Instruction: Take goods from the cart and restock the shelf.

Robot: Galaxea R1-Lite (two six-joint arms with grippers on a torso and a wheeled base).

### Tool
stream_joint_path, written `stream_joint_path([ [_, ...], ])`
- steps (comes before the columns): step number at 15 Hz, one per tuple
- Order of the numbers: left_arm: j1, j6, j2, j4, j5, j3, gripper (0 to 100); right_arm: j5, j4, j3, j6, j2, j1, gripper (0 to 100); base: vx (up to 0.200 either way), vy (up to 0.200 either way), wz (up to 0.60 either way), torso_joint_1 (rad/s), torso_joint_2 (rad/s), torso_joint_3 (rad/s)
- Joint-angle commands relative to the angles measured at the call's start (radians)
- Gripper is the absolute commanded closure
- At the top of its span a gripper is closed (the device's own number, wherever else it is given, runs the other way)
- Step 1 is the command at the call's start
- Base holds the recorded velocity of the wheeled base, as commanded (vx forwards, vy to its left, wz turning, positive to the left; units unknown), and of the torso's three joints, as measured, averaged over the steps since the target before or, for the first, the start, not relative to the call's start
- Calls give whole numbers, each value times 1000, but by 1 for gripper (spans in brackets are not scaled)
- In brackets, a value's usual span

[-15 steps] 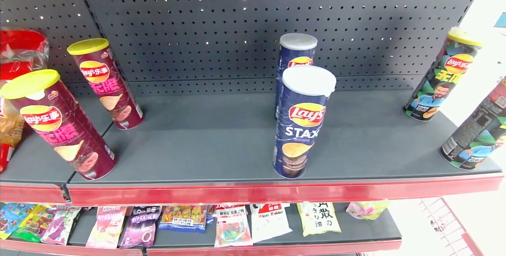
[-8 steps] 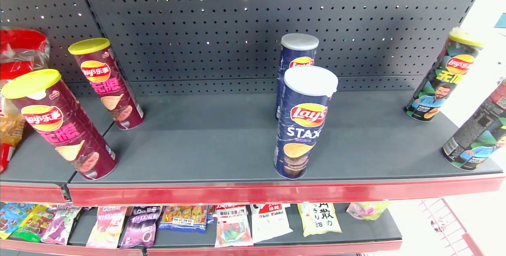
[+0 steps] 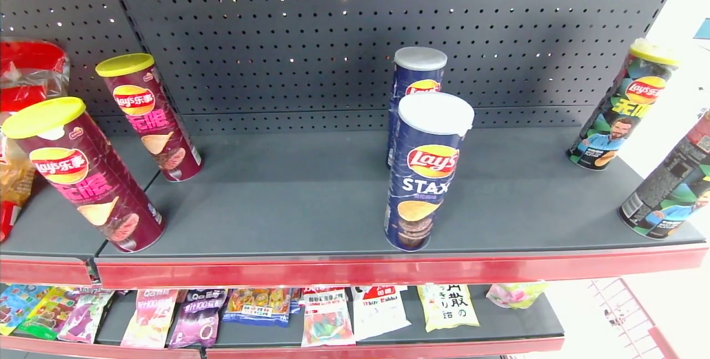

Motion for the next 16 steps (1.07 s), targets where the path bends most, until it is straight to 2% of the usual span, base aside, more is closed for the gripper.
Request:
stream_joint_path([
  [1, 0, -1, 2, 0, 0, 0, 0, 2, -1, 0, -1, -1, 0, 0, 0, 0, 0, 0, 0, 0],
  [7, 0, -1, 2, 0, 0, 0, 0, 5, -6, -32, -22, 39, 14, 0, 0, 0, 0, 0, 0, 0],
  [8, 0, -1, 2, 0, 0, 0, 0, 14, 13, -242, 10, 147, 62, 0, 0, 0, 0, 0, 0, 0],
  [9, 0, -1, 2, 0, 0, 0, 0, -9, 65, -426, 81, 314, 146, 0, 0, 0, 0, 0, 0, 0],
  [10, 0, -1, 2, 0, 0, 0, 0, -30, 126, -488, 61, 384, 232, 0, 0, 0, 0, 0, 0, 0],
  [13, 0, -1, 2, 0, 0, 0, 0, -40, 163, -440, 28, 573, 243, 0, 0, 0, 0, 0, 0, 0],
  [16, 0, -1, 2, 0, 0, 0, 0, -40, 166, -549, 116, 733, 214, 0, 0, 0, 0, 0, 0, 0],
])
